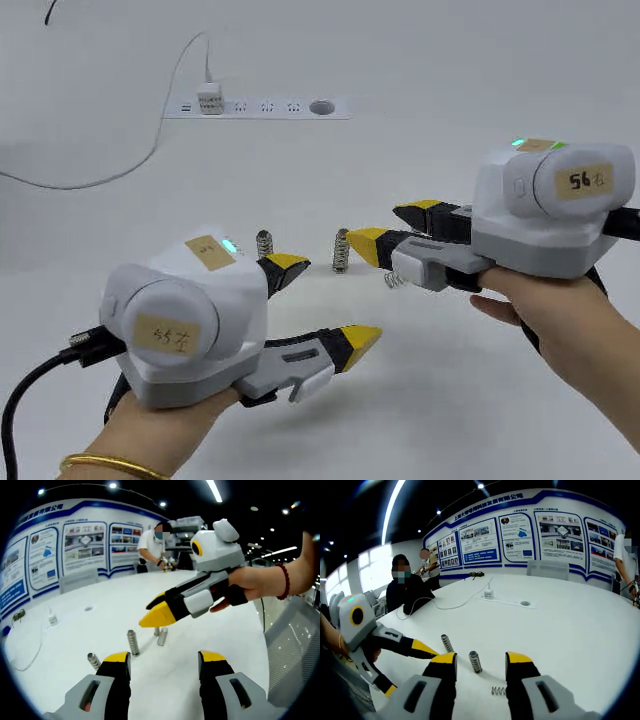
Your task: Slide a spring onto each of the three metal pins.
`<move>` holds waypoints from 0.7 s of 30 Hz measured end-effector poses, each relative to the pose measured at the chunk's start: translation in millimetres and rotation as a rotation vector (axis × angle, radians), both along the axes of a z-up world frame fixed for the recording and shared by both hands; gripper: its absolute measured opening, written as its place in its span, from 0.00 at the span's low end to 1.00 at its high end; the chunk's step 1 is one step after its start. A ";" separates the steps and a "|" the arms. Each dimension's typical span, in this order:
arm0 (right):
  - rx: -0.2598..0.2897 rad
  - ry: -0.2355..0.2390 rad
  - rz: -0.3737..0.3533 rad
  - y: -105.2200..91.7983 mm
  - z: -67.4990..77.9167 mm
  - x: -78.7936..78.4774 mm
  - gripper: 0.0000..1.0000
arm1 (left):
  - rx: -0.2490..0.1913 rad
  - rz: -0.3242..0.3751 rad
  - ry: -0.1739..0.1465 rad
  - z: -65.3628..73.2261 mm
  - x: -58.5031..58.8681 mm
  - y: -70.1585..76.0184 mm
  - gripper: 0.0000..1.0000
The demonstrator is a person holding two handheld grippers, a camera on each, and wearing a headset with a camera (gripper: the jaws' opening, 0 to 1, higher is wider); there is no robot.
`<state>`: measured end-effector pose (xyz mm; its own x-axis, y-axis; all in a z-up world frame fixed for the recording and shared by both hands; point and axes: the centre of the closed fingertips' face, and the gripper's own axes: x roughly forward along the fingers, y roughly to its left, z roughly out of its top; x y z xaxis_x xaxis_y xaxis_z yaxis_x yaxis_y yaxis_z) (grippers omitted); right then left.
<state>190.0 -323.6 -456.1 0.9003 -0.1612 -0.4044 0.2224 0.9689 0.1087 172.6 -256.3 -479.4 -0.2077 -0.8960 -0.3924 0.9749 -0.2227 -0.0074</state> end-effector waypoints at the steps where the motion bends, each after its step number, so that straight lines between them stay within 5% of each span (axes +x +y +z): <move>1: -0.001 -0.001 -0.001 -0.4 1.4 -2.7 0.40 | 0.003 -0.003 -0.006 -1.3 -0.7 -2.0 0.54; 21: 0.029 -0.022 -0.014 -7.6 -2.4 -43.4 0.45 | 0.041 -0.042 -0.055 -24.0 -6.2 -35.7 0.43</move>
